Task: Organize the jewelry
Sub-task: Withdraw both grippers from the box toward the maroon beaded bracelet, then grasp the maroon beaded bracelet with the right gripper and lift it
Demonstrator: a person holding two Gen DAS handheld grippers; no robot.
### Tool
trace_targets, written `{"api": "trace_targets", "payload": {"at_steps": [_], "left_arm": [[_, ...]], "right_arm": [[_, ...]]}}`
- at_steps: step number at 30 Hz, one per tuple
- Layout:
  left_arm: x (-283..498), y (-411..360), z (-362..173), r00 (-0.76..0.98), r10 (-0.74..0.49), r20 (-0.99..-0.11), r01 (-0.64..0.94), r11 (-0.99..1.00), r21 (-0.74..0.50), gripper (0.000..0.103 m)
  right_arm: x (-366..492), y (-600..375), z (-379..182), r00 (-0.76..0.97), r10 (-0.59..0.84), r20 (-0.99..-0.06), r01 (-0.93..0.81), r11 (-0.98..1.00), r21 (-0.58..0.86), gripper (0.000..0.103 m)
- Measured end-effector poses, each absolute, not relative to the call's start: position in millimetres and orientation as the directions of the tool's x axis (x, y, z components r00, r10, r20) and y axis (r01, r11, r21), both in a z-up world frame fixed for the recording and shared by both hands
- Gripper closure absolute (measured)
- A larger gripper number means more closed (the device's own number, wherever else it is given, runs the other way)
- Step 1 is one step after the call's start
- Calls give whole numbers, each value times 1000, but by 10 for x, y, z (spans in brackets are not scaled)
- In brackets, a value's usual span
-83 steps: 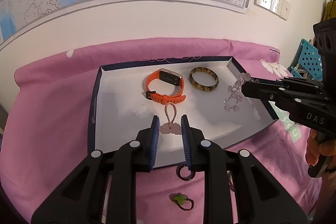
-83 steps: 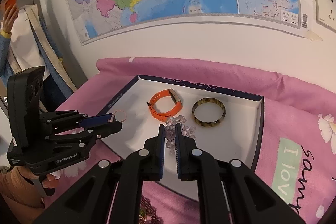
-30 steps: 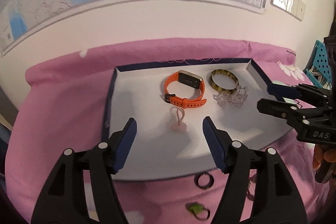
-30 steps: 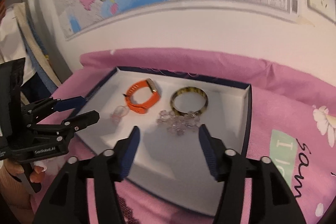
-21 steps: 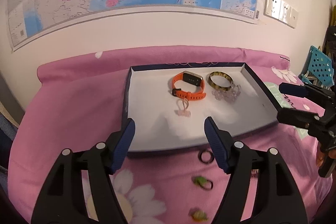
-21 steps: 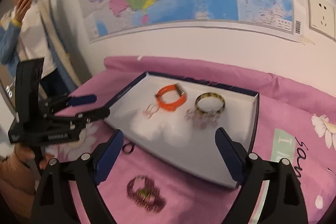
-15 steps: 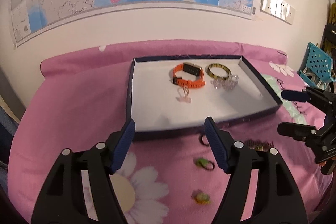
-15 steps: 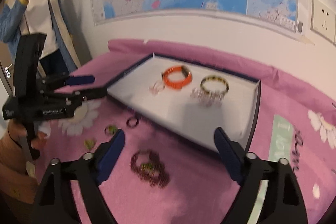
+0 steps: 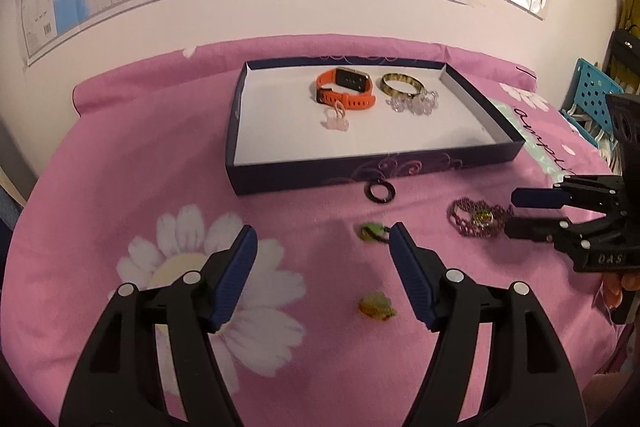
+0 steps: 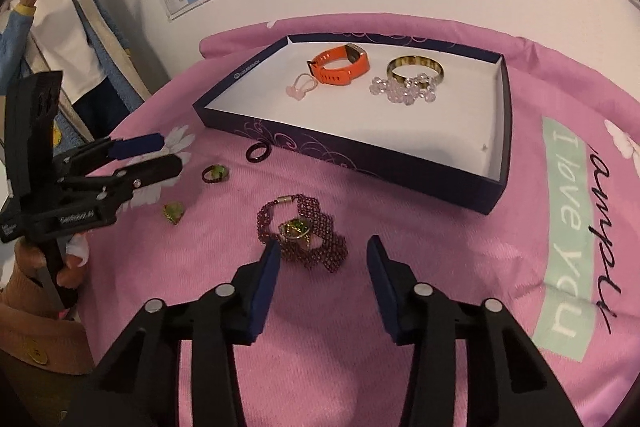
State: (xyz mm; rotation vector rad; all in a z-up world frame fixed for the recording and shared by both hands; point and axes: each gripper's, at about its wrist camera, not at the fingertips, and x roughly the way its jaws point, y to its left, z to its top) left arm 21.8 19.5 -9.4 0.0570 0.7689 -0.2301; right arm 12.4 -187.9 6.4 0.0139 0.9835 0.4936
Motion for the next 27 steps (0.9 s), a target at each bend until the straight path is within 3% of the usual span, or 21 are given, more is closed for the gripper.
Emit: {"api": "trace_targets", "payload": {"at_steps": [7, 17, 27], "left_arm": [[131, 166, -150, 681, -199, -705, 243, 969, -39, 35], [87, 99, -185, 666, -211, -715, 267, 963, -36, 35], [41, 37, -243, 641, -233, -732, 316, 948, -25, 38]], "right_arm": [[159, -1908, 27, 442, 413, -797, -364, 894, 261, 65], [166, -1877, 25, 438, 402, -804, -365, 897, 250, 83], [176, -1876, 9, 440, 403, -803, -362, 897, 252, 93]]}}
